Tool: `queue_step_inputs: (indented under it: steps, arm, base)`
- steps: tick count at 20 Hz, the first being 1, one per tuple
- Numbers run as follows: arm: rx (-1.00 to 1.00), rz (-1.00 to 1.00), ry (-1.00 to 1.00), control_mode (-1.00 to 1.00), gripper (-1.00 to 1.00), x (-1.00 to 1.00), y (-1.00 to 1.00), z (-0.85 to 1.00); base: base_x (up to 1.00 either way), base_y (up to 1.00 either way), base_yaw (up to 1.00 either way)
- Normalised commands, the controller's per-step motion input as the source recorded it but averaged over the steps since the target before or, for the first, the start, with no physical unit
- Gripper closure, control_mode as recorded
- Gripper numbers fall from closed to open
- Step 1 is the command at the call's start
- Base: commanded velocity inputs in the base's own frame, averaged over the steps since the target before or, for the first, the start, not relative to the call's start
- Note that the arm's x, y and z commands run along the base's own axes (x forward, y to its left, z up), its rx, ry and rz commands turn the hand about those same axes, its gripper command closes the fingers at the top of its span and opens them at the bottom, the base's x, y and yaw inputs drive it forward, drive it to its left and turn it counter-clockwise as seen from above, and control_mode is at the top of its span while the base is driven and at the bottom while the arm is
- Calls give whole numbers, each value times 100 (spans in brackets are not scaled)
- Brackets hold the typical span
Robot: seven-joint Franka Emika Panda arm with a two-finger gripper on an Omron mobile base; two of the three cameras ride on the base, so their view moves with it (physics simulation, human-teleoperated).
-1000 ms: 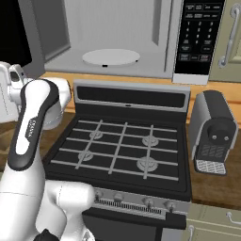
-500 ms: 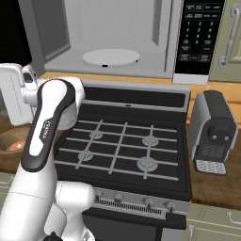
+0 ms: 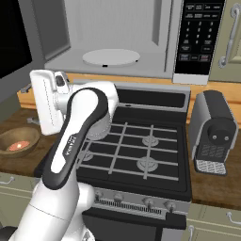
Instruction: Open the microwave, place the bowl with waffle inside the microwave, then close the microwave door and turn it on.
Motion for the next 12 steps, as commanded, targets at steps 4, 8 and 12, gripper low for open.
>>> queue_step_inputs:
  steps: [4,8,12]
  arm:
    - [-6,-49,50,-100,-100,0,-19,-21]
    - [-9,-47,56,-100,-100,9,-24,-20]
    - [-21,-41,58,-100,-100,19,-3,-16]
  base:
    - [0,0,0]
    - [0,0,0]
    - [0,0,0]
